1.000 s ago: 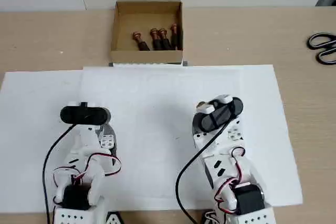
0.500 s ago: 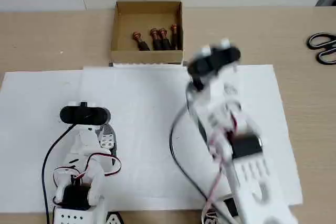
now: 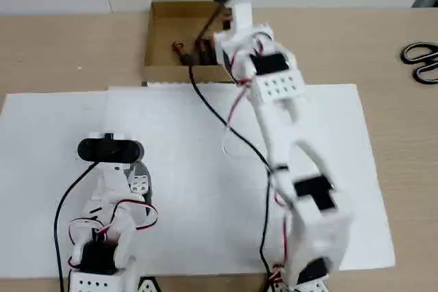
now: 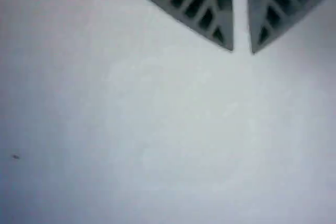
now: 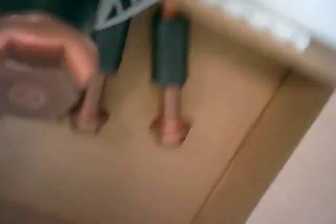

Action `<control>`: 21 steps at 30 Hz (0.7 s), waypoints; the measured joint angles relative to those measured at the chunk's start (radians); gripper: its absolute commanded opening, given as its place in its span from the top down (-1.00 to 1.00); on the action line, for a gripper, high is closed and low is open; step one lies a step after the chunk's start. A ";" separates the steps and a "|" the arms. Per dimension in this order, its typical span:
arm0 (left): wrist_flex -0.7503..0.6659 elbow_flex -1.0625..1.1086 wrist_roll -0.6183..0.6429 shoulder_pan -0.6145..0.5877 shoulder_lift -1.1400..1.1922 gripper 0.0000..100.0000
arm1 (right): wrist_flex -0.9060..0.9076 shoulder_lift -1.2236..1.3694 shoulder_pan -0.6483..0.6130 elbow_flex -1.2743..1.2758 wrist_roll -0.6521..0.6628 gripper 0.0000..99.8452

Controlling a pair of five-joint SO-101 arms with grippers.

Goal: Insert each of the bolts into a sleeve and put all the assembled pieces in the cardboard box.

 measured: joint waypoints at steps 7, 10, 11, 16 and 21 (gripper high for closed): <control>0.000 0.000 0.000 0.000 0.000 0.99 | 0.000 0.411 0.000 -0.434 0.000 1.00; 0.000 0.000 0.000 0.000 0.000 0.99 | -0.002 0.549 0.000 -0.578 0.000 0.99; 0.000 0.000 0.000 0.000 0.000 0.99 | -0.002 0.591 0.000 -0.623 0.000 0.99; 0.000 0.000 0.000 0.000 0.000 0.99 | -0.002 0.767 0.005 -0.804 0.000 0.99; 0.000 0.000 0.000 0.000 0.000 0.99 | -0.003 0.859 0.000 -0.898 0.064 0.93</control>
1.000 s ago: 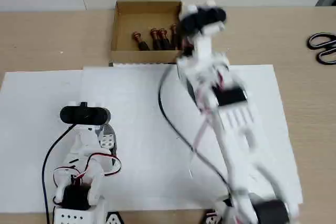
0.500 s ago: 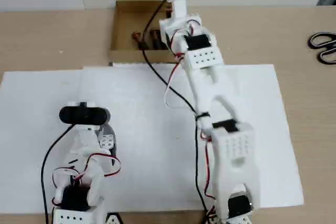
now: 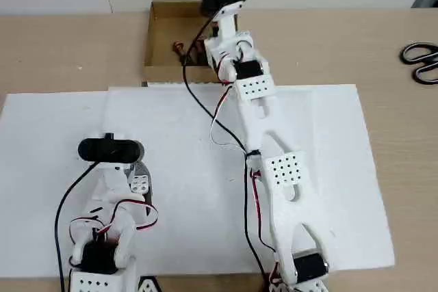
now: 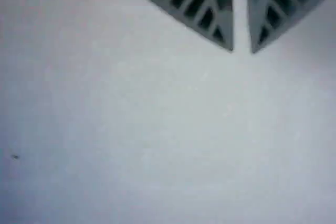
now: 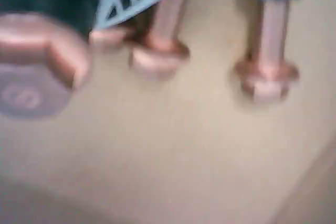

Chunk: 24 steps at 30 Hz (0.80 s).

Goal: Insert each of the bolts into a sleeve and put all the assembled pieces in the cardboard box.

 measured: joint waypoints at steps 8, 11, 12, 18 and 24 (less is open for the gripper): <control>0.000 0.000 0.000 0.000 0.000 0.99 | 0.074 0.005 -0.002 -0.015 0.020 0.56; 0.000 0.000 0.000 0.000 0.000 0.99 | 0.083 0.003 -0.003 -0.040 0.020 0.56; 0.000 0.000 0.000 0.000 0.000 0.99 | 0.089 0.003 -0.003 -0.052 0.020 0.56; 0.000 0.000 0.000 0.000 0.000 0.99 | 0.184 -0.021 0.005 -0.158 0.021 0.56; 0.000 0.000 0.000 0.000 0.000 0.99 | 0.382 -0.095 0.002 -0.311 0.021 0.56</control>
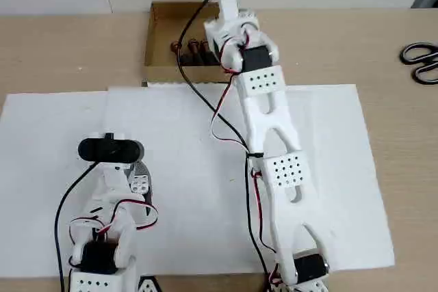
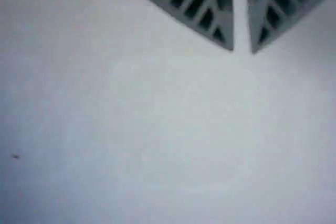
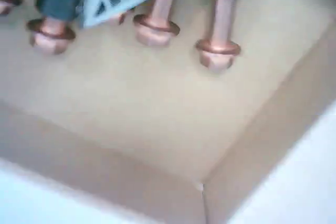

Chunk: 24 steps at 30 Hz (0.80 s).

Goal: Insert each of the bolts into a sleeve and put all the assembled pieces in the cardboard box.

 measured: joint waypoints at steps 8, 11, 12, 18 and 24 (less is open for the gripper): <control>0.000 0.000 0.000 0.000 0.000 0.99 | 0.222 -0.141 -0.002 -0.015 0.000 0.56; 0.000 0.000 0.000 0.000 0.000 0.99 | 0.308 -0.198 -0.002 -0.015 0.000 0.56; 0.000 0.000 0.000 0.000 0.000 0.99 | 0.342 -0.218 -0.002 -0.015 0.000 0.56; 0.000 0.000 0.000 0.000 0.000 0.99 | 0.543 -0.334 -0.002 -0.015 0.000 0.56; 0.000 0.000 0.000 -0.009 0.000 0.99 | 0.632 -0.442 0.005 -0.017 0.000 0.65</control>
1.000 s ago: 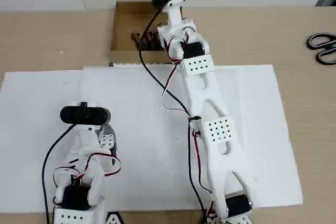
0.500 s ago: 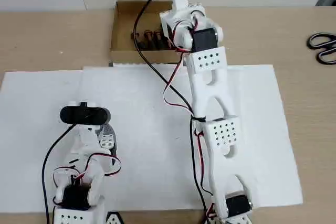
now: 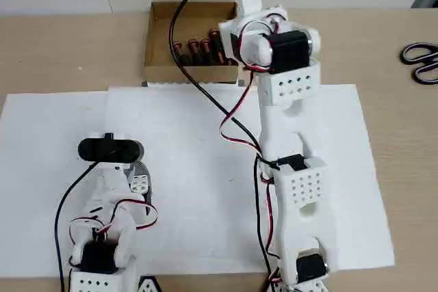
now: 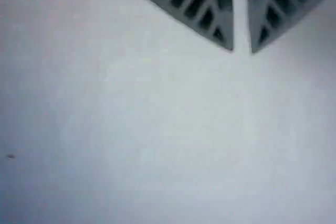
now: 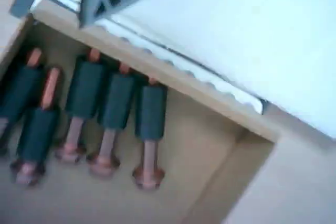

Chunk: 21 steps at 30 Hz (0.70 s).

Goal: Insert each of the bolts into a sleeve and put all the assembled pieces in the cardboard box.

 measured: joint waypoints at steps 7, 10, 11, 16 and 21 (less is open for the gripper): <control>0.000 0.000 0.000 0.002 0.000 0.99 | 0.014 -0.112 0.031 0.000 0.000 0.94; 0.000 0.000 0.000 0.002 0.000 0.99 | 0.014 -0.155 0.049 0.000 0.000 1.00; 0.000 0.000 0.000 0.002 0.000 0.99 | 0.014 -0.169 0.055 0.000 0.000 0.99; 0.000 0.000 0.000 0.002 0.000 0.99 | 0.020 -0.256 0.063 0.000 0.000 0.99; 0.000 0.000 0.000 0.002 0.000 0.99 | 0.020 -0.428 0.063 0.183 0.000 1.00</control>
